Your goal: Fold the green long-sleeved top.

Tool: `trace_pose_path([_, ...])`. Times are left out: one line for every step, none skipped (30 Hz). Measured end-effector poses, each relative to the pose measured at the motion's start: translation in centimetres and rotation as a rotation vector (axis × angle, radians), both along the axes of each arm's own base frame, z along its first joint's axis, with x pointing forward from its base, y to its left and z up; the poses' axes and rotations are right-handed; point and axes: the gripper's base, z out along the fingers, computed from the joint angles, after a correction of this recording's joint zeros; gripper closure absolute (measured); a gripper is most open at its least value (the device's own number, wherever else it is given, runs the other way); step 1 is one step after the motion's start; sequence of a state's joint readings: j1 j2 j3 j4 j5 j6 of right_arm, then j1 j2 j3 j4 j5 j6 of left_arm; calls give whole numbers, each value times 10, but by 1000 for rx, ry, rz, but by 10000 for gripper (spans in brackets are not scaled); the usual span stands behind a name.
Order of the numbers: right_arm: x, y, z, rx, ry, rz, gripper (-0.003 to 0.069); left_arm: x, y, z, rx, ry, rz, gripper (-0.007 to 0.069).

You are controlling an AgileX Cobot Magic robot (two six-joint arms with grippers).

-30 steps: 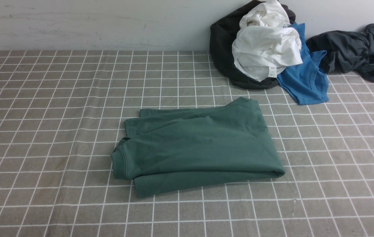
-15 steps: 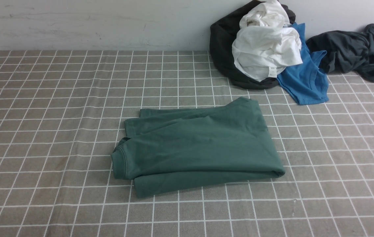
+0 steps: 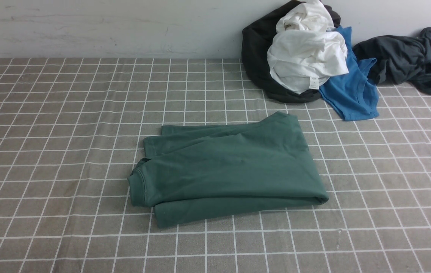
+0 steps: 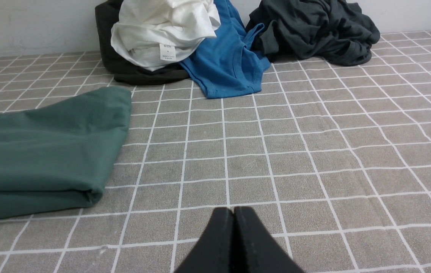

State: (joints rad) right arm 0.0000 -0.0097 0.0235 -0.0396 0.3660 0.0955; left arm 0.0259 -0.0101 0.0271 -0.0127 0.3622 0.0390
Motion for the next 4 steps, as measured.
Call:
trace_pose_path([0, 0, 0, 0, 0, 0, 673, 0, 0, 0, 0, 0, 0, 631])
trace_pose_path([0, 0, 0, 0, 0, 0, 673, 0, 0, 0, 0, 0, 0, 631])
trace_pose_path([0, 0, 0, 0, 0, 0, 673, 0, 0, 0, 0, 0, 0, 631])
trace_pose_path([0, 0, 0, 0, 0, 0, 673, 0, 0, 0, 0, 0, 0, 631])
